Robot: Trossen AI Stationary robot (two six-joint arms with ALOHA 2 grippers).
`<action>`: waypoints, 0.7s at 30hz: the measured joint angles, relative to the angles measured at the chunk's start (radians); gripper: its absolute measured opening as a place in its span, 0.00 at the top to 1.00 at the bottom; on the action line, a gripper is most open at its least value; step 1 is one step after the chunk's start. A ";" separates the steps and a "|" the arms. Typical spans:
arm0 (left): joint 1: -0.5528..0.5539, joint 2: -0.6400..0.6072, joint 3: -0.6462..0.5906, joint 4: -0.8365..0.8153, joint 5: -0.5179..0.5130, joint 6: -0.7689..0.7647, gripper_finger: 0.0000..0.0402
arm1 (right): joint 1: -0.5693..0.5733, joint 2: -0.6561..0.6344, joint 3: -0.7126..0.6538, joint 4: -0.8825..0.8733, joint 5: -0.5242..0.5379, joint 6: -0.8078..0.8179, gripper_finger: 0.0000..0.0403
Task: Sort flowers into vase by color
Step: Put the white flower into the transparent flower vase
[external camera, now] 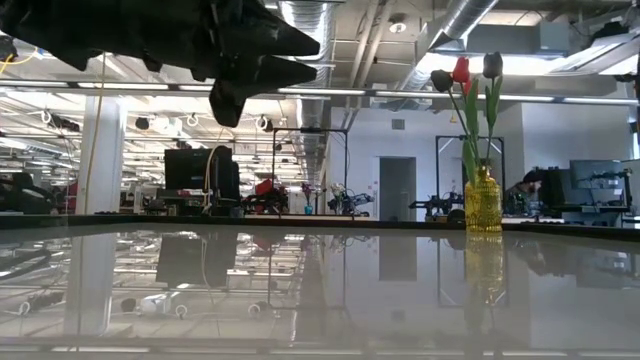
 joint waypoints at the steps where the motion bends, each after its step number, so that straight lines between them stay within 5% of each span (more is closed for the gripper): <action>1: -0.009 0.000 0.000 0.000 -0.021 -0.001 0.69 | 0.002 0.001 0.000 0.008 -0.023 -0.002 0.93; 8: -0.023 0.000 0.000 0.019 -0.075 -0.004 0.69 | 0.042 0.012 0.047 0.062 -0.179 0.025 0.93; 21: 0.005 0.000 0.000 0.018 -0.090 0.001 0.69 | 0.118 0.020 0.096 -0.291 -0.169 0.188 0.93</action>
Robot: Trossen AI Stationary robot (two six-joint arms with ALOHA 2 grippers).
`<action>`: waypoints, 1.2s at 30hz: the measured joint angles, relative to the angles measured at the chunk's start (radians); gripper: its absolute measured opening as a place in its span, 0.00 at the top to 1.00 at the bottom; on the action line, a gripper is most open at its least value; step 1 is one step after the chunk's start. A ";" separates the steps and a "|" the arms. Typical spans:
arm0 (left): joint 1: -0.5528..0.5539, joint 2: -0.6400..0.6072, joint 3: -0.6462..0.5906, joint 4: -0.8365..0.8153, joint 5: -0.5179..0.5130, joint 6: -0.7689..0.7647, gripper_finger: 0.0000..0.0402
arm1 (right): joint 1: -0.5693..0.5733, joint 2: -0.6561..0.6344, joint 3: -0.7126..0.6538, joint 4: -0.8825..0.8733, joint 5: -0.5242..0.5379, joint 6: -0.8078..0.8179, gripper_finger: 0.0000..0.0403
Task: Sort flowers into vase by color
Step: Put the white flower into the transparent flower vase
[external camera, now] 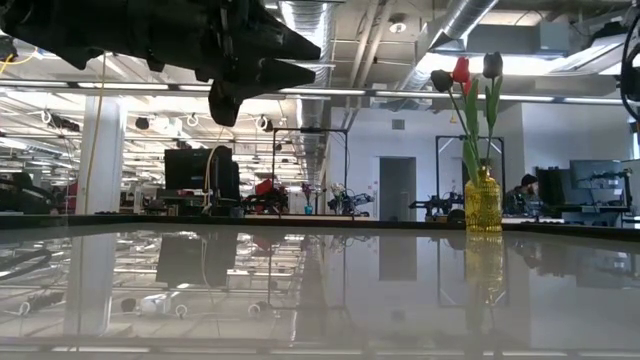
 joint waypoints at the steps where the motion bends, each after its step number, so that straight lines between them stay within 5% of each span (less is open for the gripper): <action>1: 0.000 0.000 0.000 -0.003 0.000 0.000 0.69 | 0.004 0.001 -0.012 -0.003 0.000 0.013 0.93; 16: 0.006 0.000 0.000 -0.088 -0.007 0.000 0.69 | 0.114 -0.013 -0.146 -0.009 0.073 0.040 0.94; 36: 0.007 0.000 0.000 -0.112 -0.018 0.000 0.69 | 0.352 -0.012 -0.366 0.033 0.477 0.058 0.94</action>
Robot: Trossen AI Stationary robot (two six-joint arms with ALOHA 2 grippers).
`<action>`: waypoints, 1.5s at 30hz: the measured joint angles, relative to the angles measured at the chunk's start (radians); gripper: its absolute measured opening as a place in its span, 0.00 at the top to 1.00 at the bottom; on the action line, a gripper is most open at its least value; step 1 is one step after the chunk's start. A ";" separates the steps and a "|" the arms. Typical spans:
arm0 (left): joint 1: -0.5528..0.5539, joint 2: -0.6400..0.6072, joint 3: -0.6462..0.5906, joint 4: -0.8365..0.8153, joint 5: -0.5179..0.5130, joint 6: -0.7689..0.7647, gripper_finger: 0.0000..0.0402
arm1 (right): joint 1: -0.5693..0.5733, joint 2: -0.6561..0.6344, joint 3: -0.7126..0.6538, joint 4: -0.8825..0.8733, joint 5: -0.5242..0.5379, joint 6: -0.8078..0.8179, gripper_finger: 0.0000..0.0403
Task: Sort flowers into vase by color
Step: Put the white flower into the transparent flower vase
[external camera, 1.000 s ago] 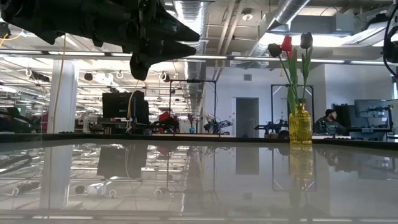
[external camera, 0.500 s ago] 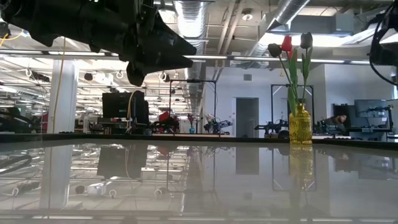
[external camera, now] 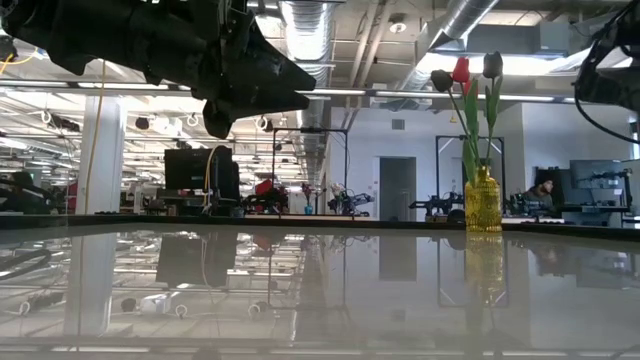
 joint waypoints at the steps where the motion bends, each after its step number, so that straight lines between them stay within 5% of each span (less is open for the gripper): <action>1: 0.000 0.000 0.000 0.000 0.000 0.000 0.69 | 0.009 0.000 -0.008 0.003 0.014 0.000 0.94; 35: 0.033 0.000 0.000 0.030 0.010 -0.006 0.69 | 0.063 -0.061 0.011 -0.049 0.084 0.006 0.94; 45: 0.033 0.000 0.000 0.029 0.011 0.001 0.69 | 0.054 -0.029 0.012 -0.155 0.116 0.130 0.94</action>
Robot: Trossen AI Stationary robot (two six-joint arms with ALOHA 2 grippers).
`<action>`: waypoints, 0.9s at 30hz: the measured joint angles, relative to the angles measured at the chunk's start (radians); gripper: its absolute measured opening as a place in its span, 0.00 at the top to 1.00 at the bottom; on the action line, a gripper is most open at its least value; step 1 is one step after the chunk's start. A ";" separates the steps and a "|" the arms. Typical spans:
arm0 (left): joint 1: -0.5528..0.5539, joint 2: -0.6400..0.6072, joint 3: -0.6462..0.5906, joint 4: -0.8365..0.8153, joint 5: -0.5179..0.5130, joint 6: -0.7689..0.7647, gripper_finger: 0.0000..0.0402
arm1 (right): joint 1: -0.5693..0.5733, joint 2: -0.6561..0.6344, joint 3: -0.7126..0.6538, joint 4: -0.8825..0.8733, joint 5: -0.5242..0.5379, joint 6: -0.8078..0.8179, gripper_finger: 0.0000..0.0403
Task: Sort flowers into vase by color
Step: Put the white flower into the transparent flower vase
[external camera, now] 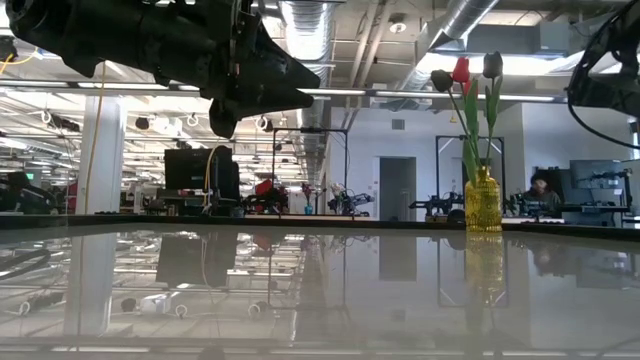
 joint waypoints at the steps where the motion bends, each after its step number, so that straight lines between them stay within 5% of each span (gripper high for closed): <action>1: 0.000 0.000 0.000 0.000 0.000 0.000 0.69 | -0.005 0.009 0.000 -0.006 0.000 0.010 0.94; 27: 0.001 0.000 0.000 -0.007 0.001 0.001 0.69 | -0.059 0.111 0.000 -0.018 -0.007 0.290 0.83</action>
